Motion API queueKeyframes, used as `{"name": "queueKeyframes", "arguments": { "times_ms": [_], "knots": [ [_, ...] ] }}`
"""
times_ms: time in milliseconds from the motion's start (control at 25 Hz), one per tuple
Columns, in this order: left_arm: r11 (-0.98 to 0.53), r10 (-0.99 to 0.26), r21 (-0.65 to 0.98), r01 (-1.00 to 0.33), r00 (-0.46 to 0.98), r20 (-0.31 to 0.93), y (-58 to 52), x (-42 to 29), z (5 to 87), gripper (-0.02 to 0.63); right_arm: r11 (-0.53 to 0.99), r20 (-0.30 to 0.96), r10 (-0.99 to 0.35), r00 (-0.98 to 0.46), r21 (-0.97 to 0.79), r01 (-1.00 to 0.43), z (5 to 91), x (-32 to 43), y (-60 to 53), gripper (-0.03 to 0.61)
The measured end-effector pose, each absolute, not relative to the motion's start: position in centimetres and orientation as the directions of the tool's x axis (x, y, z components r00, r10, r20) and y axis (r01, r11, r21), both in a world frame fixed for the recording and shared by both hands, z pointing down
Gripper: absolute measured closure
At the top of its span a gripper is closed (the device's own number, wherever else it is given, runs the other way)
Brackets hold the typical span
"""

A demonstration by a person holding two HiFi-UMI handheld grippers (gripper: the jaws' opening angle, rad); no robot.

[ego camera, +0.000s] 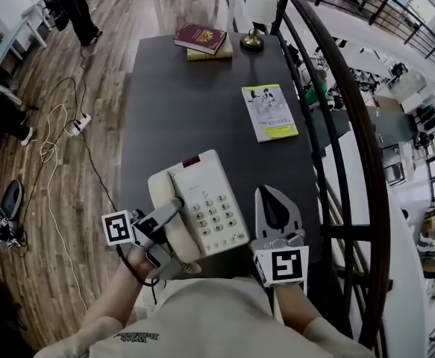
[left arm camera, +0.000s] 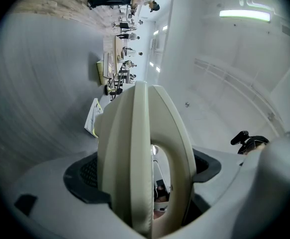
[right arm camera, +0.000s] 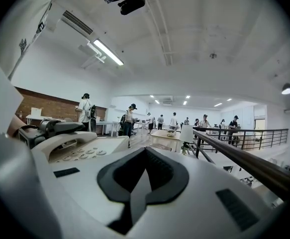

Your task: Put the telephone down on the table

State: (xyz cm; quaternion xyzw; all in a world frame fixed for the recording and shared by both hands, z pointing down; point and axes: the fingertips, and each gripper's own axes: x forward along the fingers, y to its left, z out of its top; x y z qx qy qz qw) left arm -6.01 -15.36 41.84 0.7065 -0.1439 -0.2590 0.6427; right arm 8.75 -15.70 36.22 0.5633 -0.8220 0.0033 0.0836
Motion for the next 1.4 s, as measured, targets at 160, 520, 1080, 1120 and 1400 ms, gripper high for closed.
{"name": "queueKeyframes", "arguments": {
  "times_ms": [160,520,1080,1120,1400],
  "knots": [
    [-0.156,-0.555,0.98,0.124,0.809,-0.191,-19.3,-6.0,42.0,0.153,0.393,0.142,-0.915,-0.379,0.091,-0.915,36.5,9.0,-19.9,0.577],
    [-0.227,-0.572,0.971,0.072,0.797,-0.193,-31.9,-4.8,41.5,0.153,0.394,0.052,-0.919,-0.39,0.158,-0.906,34.1,10.3,-32.4,0.577],
    [-0.246,-0.51,0.969,0.035,0.845,-0.16,-47.7,0.2,47.7,0.153,0.338,0.106,-0.941,-0.321,0.222,-0.915,42.3,13.3,-47.2,0.577],
    [-0.236,-0.51,0.971,0.026,0.847,-0.147,-48.5,0.5,48.6,0.153,0.339,0.116,-0.94,-0.321,0.223,-0.914,43.1,13.3,-48.0,0.577],
    [-0.117,-0.527,0.99,-0.08,0.85,0.006,-54.3,1.6,56.8,0.153,0.381,0.222,-0.915,-0.336,0.203,-0.902,49.0,12.8,-52.1,0.577]
  ]
}}
